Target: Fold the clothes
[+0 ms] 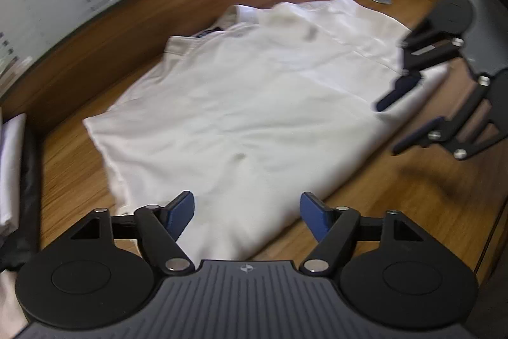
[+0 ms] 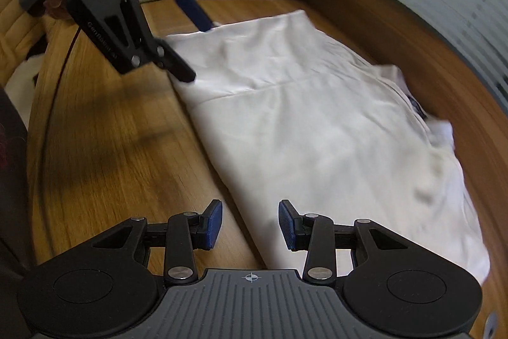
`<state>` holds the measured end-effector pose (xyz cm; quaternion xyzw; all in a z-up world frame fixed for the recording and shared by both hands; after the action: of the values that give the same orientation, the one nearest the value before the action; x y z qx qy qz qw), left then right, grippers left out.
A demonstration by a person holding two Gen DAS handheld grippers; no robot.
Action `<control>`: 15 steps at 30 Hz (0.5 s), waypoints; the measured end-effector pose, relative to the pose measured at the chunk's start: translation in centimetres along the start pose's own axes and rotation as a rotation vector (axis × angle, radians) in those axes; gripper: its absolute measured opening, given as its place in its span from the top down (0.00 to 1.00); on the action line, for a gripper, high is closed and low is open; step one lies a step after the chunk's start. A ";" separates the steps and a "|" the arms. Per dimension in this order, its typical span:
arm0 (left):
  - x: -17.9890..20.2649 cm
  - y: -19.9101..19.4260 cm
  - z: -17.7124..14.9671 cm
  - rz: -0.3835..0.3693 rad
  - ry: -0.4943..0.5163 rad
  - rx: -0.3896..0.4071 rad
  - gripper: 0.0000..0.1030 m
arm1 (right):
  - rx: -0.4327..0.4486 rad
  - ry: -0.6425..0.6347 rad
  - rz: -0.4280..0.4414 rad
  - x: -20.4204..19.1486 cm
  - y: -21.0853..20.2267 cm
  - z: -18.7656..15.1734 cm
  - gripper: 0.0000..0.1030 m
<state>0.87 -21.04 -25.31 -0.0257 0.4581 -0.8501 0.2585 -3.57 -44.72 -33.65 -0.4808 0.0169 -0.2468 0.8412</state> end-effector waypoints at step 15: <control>2.8 3.6 0.0 -0.015 0.148 0.008 0.19 | -0.018 -0.084 -0.006 0.8 2.1 1.9 0.86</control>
<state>-0.10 -23.90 -28.69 0.0348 0.4723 -0.8535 0.2175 -1.52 -42.64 -34.23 -0.4985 -0.0179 -0.2286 0.8360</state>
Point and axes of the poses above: each gripper's, at about its wrist camera, not at the fingertips, and y roughly the way its jaws point, x to its right, z to its top, the point moved 7 cm from there along y, roughly the way its jaws point, and after that the axes turned 2 degrees about -y, right-handed, at the moved point
